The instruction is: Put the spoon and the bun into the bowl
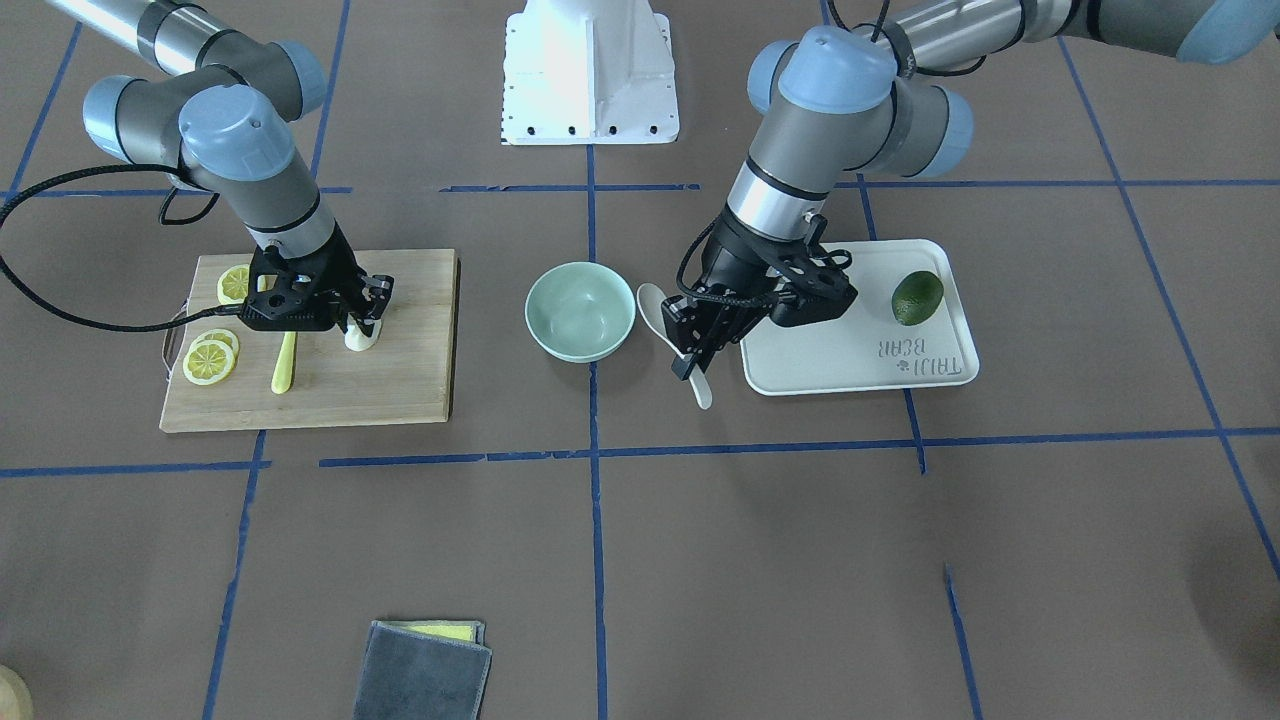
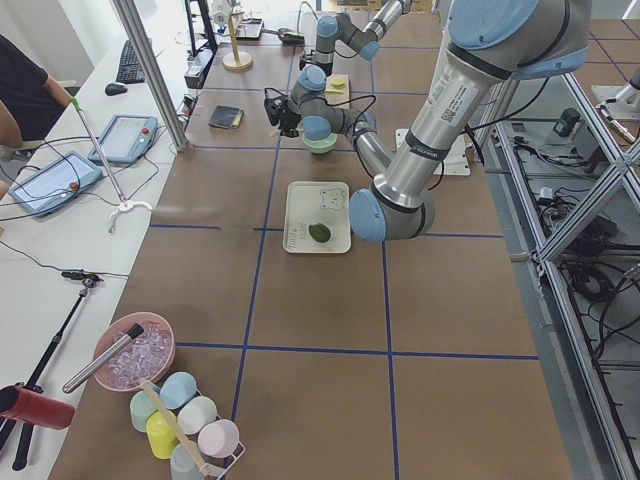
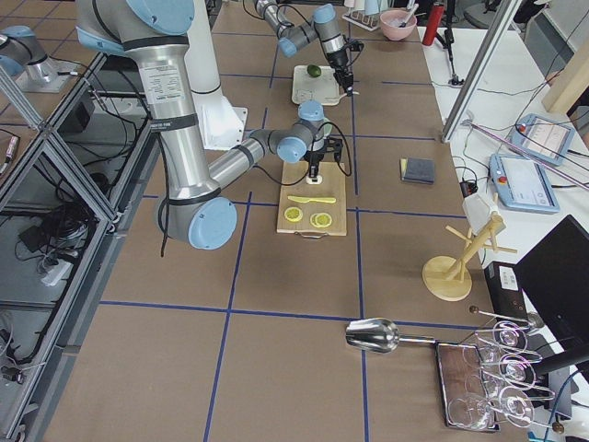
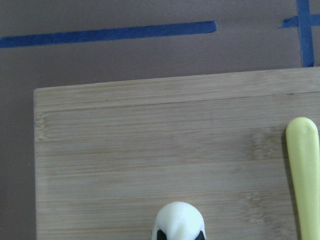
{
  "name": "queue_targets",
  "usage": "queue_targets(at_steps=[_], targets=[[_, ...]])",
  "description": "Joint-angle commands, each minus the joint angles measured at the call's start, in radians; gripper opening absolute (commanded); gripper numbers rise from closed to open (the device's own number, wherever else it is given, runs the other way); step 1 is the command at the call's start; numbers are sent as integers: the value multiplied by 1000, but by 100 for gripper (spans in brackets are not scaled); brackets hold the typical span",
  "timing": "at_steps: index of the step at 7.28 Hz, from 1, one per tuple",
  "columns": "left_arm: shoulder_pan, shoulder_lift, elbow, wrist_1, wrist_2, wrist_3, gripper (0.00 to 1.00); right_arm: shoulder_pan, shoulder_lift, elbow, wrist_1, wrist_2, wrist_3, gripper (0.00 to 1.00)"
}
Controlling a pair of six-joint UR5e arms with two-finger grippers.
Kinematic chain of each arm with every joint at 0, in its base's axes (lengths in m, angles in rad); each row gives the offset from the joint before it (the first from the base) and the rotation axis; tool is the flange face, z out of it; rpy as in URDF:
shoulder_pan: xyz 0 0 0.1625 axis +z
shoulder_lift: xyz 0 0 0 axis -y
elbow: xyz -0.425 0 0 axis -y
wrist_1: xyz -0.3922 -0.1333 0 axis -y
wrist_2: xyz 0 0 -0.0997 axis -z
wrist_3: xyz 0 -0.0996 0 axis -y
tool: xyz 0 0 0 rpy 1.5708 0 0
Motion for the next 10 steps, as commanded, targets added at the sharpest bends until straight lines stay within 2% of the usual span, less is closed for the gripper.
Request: queue_targets(at_steps=[1,3,4,5,6,7,8,10], targets=[[56,-10,30,-48,57,-44,0,3,-1,9,0,15,-5,0],[96,-19,30,-50,58,-55,0,39,1,27,0,42,-10,0],[117,-22,30,-50,58,-55,0,73,5,27,0,85,-11,0],[133,-25,31,-50,64,-53,0,84,37,27,-12,91,-13,0],[134,-23,33,-50,64,-50,17,84,42,26,-14,90,-11,0],[133,-23,33,-50,65,-46,64,84,42,27,-12,90,-11,0],[130,-23,31,-45,65,-41,100,84,43,27,-12,90,-11,0],[78,-16,-1,-25,42,18,100,84,75,35,-6,88,-11,0]])
